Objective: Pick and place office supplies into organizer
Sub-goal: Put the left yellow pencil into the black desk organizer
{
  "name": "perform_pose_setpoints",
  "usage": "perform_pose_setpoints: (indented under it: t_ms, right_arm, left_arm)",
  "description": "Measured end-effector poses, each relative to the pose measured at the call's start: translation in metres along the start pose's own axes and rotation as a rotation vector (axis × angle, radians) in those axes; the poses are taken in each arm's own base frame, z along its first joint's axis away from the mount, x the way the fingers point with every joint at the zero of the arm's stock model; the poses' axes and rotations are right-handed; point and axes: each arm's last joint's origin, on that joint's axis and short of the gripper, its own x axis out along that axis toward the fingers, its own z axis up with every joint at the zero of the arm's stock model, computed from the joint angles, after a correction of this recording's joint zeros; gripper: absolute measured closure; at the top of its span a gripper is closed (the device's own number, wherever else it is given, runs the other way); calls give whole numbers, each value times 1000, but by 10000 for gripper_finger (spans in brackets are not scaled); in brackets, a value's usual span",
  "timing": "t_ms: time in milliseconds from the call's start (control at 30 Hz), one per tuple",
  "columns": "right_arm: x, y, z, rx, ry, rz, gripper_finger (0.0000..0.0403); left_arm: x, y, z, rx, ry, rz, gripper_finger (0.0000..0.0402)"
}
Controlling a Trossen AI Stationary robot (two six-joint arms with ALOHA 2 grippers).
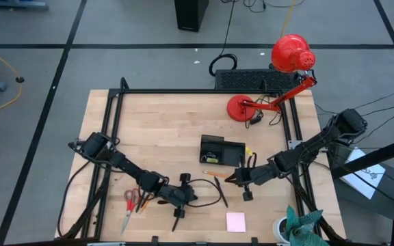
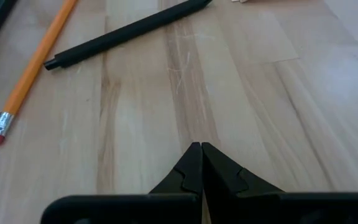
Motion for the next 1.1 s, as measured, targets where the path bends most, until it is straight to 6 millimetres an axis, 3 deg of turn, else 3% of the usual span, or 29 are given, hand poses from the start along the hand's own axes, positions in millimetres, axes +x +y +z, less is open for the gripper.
perform_pose_setpoints:
  t_ms: [233, 567, 900, 1100]
  right_arm:
    - [2, 2, -20, 85, 177, -43, 351]
    - [29, -4, -45, 77, 299, -130, 266]
    - [47, -16, -61, 138, 374, -196, 265]
    - [57, -16, -78, 171, 454, -230, 291]
  left_arm:
    - [0, 0, 0, 3, 1, 0, 394]
    - [1, 2, 1, 17, 0, 1, 394]
    - [1, 2, 1, 45, -1, 1, 394]
    - [1, 2, 1, 44, -1, 1, 394]
